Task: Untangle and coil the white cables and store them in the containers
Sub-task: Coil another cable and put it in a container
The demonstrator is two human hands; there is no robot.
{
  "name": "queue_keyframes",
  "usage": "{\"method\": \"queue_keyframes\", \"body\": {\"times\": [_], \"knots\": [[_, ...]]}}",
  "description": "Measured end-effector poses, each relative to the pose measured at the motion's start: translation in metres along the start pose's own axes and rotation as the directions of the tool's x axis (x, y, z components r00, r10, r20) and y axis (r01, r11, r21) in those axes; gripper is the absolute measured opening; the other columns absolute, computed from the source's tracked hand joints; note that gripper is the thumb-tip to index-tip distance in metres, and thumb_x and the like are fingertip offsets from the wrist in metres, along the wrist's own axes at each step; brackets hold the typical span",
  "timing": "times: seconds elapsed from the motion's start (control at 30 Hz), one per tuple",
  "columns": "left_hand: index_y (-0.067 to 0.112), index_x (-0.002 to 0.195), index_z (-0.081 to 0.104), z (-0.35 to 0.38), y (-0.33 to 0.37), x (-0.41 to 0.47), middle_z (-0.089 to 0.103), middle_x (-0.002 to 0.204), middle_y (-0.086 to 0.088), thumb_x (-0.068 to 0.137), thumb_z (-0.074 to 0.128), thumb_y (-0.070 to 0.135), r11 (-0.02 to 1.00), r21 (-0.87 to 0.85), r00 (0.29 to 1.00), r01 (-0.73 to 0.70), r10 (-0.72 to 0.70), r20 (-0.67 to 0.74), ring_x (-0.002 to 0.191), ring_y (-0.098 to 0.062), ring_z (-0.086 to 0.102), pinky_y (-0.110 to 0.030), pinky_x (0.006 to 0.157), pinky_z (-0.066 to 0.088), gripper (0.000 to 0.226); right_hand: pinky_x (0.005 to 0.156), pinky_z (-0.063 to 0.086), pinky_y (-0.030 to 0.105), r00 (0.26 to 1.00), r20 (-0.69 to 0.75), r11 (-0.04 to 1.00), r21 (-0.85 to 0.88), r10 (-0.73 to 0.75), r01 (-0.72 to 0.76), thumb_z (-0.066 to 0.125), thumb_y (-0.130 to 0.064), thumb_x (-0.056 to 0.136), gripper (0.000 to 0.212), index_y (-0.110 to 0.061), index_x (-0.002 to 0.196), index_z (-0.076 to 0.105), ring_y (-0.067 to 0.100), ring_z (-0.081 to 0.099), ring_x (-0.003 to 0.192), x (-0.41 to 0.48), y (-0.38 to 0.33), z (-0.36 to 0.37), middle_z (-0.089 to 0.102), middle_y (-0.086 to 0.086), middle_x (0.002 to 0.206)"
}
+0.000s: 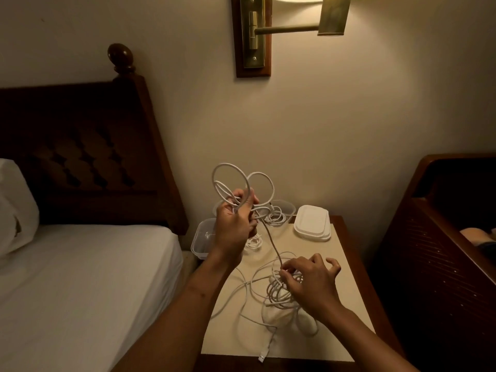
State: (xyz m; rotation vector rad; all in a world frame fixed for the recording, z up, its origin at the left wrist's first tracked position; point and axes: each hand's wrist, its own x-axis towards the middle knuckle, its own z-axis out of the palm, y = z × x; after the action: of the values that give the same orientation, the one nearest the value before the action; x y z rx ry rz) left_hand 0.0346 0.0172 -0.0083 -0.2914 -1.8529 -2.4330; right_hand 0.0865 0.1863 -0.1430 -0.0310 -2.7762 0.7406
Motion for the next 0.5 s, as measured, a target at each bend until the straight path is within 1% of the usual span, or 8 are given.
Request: {"method": "queue_keyframes", "body": {"times": [0.07, 0.13, 0.2, 0.27, 0.33, 0.4, 0.43, 0.5], "knots": [[0.012, 0.081, 0.056, -0.006, -0.001, 0.001, 0.032, 0.058, 0.0, 0.105, 0.055, 0.032, 0.999, 0.038, 0.999, -0.039, 0.04, -0.032, 0.047, -0.013, 0.024, -0.028, 0.045, 0.018, 0.031, 0.106, 0.016, 0.041, 1.0, 0.016, 1.0, 0.02, 0.01, -0.011, 0.059, -0.048, 0.094, 0.012, -0.042, 0.097, 0.068, 0.003, 0.047, 0.104, 0.002, 0.001, -0.002, 0.064, -0.027, 0.097], [0.005, 0.078, 0.056, -0.017, -0.011, 0.001, 0.044, 0.057, 0.0, 0.101, 0.06, 0.04, 0.943, 0.309, 0.99, -0.123, 0.138, -0.03, 0.048, -0.014, 0.036, -0.028, 0.046, 0.032, 0.042, 0.105, 0.016, 0.041, 0.999, -0.02, 0.996, 0.081, 0.049, -0.047, 0.059, -0.043, 0.095, 0.009, -0.04, 0.093, 0.067, 0.004, 0.049, 0.103, 0.007, 0.002, -0.005, 0.065, -0.022, 0.093], [0.011, 0.072, 0.059, -0.032, -0.03, 0.0, 0.056, 0.059, 0.003, 0.09, 0.067, 0.055, 0.753, 0.647, 0.989, -0.12, 0.145, 0.015, 0.053, -0.01, 0.049, -0.03, 0.056, 0.043, 0.048, 0.104, 0.019, 0.041, 0.992, -0.084, 0.983, 0.168, 0.092, -0.077, 0.058, -0.036, 0.097, 0.008, -0.038, 0.091, 0.063, 0.004, 0.053, 0.098, 0.013, 0.001, -0.008, 0.064, -0.018, 0.088], [0.015, 0.069, 0.057, -0.04, -0.047, -0.005, 0.058, 0.059, 0.004, 0.083, 0.071, 0.063, 0.607, 0.794, 1.0, -0.022, 0.001, 0.027, 0.056, -0.008, 0.054, -0.03, 0.06, 0.046, 0.052, 0.099, 0.023, 0.038, 0.983, -0.145, 0.962, 0.263, 0.112, -0.071, 0.06, -0.026, 0.096, 0.015, -0.04, 0.095, 0.064, 0.003, 0.058, 0.09, 0.018, -0.003, -0.01, 0.065, -0.016, 0.083], [0.015, 0.071, 0.058, -0.039, -0.058, -0.01, 0.063, 0.064, 0.0, 0.074, 0.068, 0.079, 0.61, 0.789, 0.989, 0.075, -0.144, 0.017, 0.063, -0.015, 0.06, -0.038, 0.066, 0.052, 0.064, 0.092, 0.022, 0.034, 0.976, -0.184, 0.957, 0.285, 0.114, -0.057, 0.062, -0.02, 0.095, 0.024, -0.04, 0.107, 0.067, 0.005, 0.056, 0.087, 0.018, -0.007, -0.011, 0.065, -0.014, 0.083], [0.017, 0.07, 0.057, -0.031, -0.06, -0.013, 0.068, 0.07, -0.005, 0.057, 0.063, 0.095, 0.685, 0.713, 0.974, 0.151, -0.224, 0.009, 0.073, -0.025, 0.066, -0.043, 0.072, 0.055, 0.08, 0.089, 0.022, 0.034, 0.97, -0.231, 0.978, 0.209, 0.074, -0.024, 0.064, -0.019, 0.095, 0.026, -0.034, 0.114, 0.072, 0.01, 0.052, 0.089, 0.018, -0.011, -0.009, 0.067, -0.006, 0.086], [0.017, 0.071, 0.057, -0.024, -0.057, -0.015, 0.068, 0.073, -0.007, 0.052, 0.064, 0.097, 0.723, 0.666, 0.964, 0.185, -0.267, 0.022, 0.074, -0.026, 0.066, -0.042, 0.072, 0.054, 0.082, 0.089, 0.023, 0.035, 0.967, -0.25, 0.986, 0.167, 0.042, 0.001, 0.065, -0.018, 0.094, 0.026, -0.03, 0.116, 0.073, 0.012, 0.05, 0.088, 0.019, -0.013, -0.007, 0.07, -0.003, 0.085], [0.015, 0.074, 0.059, -0.016, -0.053, -0.014, 0.06, 0.07, -0.009, 0.053, 0.07, 0.092, 0.752, 0.617, 0.938, 0.234, -0.34, 0.059, 0.062, -0.019, 0.057, -0.035, 0.062, 0.047, 0.081, 0.088, 0.027, 0.039, 0.966, -0.256, 0.996, 0.072, -0.035, 0.055, 0.067, -0.015, 0.092, 0.025, -0.028, 0.112, 0.075, 0.016, 0.054, 0.084, 0.02, -0.014, -0.006, 0.072, -0.002, 0.077]]}}
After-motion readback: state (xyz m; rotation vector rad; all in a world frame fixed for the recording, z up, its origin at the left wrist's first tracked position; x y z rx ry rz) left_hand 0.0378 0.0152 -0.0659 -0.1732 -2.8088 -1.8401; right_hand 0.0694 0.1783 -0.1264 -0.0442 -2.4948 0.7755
